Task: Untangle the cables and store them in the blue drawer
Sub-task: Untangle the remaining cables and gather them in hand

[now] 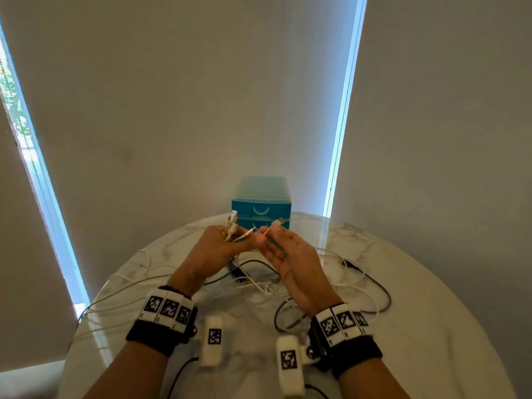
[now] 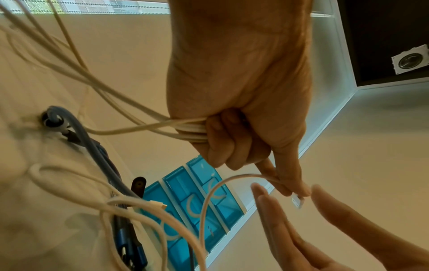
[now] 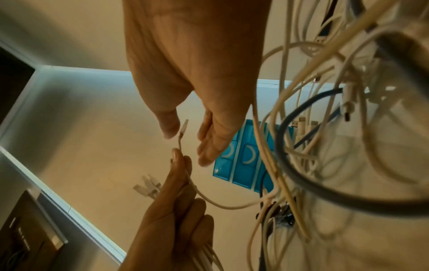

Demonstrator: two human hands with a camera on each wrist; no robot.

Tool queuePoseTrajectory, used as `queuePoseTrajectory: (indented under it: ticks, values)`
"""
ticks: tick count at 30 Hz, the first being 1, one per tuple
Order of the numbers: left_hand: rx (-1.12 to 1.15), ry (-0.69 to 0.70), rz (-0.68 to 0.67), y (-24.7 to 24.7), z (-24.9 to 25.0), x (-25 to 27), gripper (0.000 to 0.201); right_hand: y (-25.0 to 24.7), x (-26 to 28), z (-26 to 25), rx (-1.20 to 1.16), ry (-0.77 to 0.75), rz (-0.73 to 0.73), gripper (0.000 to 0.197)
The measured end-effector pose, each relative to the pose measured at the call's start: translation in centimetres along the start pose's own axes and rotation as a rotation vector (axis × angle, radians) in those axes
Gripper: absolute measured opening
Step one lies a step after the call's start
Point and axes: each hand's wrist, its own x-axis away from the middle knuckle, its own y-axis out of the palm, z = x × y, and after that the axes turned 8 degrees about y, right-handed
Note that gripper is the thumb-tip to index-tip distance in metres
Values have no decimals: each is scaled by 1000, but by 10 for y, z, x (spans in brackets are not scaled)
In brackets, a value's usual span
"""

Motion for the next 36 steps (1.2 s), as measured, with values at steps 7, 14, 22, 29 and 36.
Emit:
queuePoseTrajectory:
  ticks: [7,14,22,29,36]
  values:
    - [73,-22,82,10,5,4,30,-12,-2,5,111,-130,125,24]
    - [793,-158,113,3,-3,-2,101,5,2,30,326,-46,-62,27]
    - [438,-190,4,26,0,4,83,6,5,32,344,-162,35,26]
    - [237,-97,350,23,-2,1,59,7,7,31,460,76,-92,40]
    - [709,-48,719,-10,-14,-6,55,1,8,28,809,83,-249,33]
